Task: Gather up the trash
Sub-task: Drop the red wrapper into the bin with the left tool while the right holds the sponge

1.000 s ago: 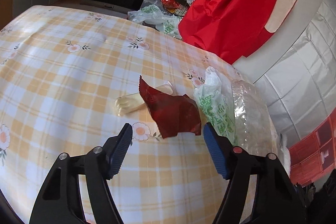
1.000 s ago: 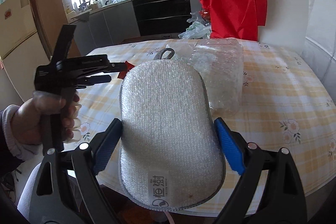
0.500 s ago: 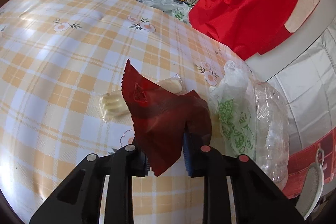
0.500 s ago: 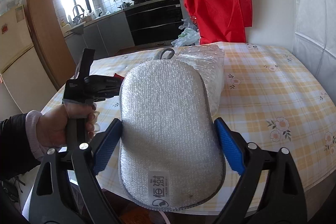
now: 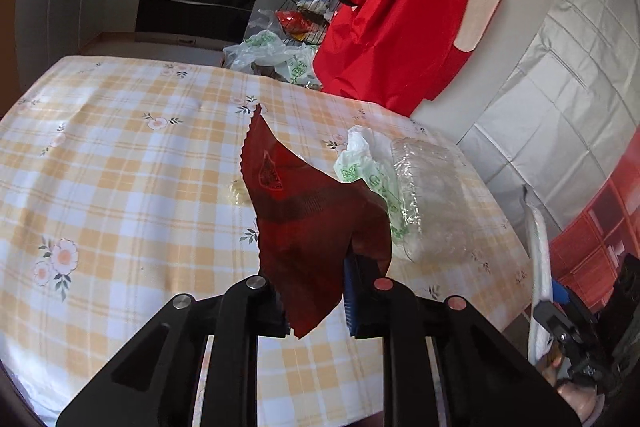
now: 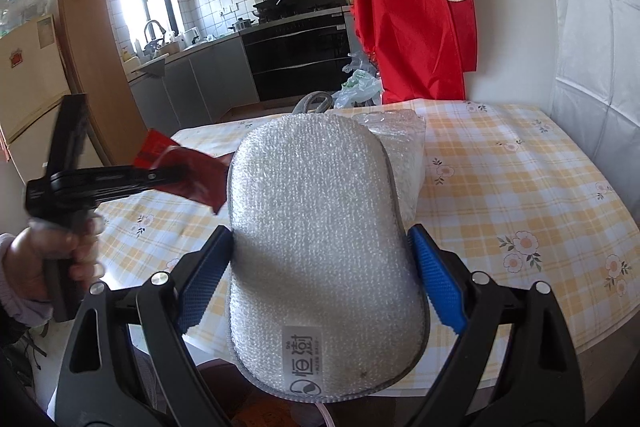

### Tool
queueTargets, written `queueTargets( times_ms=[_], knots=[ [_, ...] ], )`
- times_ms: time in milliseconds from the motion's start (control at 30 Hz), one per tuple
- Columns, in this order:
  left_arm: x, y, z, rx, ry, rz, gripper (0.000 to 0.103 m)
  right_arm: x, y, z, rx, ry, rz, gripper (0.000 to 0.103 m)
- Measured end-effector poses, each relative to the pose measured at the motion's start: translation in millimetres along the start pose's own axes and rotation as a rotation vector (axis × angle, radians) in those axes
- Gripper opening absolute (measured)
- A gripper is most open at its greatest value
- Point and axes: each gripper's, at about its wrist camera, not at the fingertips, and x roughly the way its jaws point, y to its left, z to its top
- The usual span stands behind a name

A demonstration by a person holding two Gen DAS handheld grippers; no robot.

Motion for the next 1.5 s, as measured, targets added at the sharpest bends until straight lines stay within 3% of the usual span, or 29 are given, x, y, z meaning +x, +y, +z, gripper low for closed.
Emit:
queueTargets(
  times_ms=[200,433,800,1100,1233,1400,1500],
  knots=[
    [-57,-14,-27,0.070,-0.008,-0.002,0.018,-24,14,-1,-0.014,-0.028,0.010,0.087],
    [-98,-24,-65,0.038,0.016,-0.031,0.018,-46,31,-8,-0.030,-0.035,0.029,0.088],
    [-133,-48,-105,0.100,0.032,-0.029,0.018,-80,44,-12,-0.040,-0.059,0.031,0.087],
    [-136,-65,-126,0.115,0.086,-0.084,0.021,-108,52,-14,-0.066,-0.102,0.029,0.087],
    [-134,-75,-132,0.136,0.082,-0.106,0.045,-112,51,-17,-0.072,-0.097,0.030,0.087],
    [-139,-72,-133,0.129,0.028,-0.061,0.060,-112,52,-20,-0.072,-0.089,0.031,0.088],
    [-152,-63,-127,0.101,-0.046,0.020,0.083,-109,53,-24,-0.068,-0.069,0.041,0.088]
  ],
)
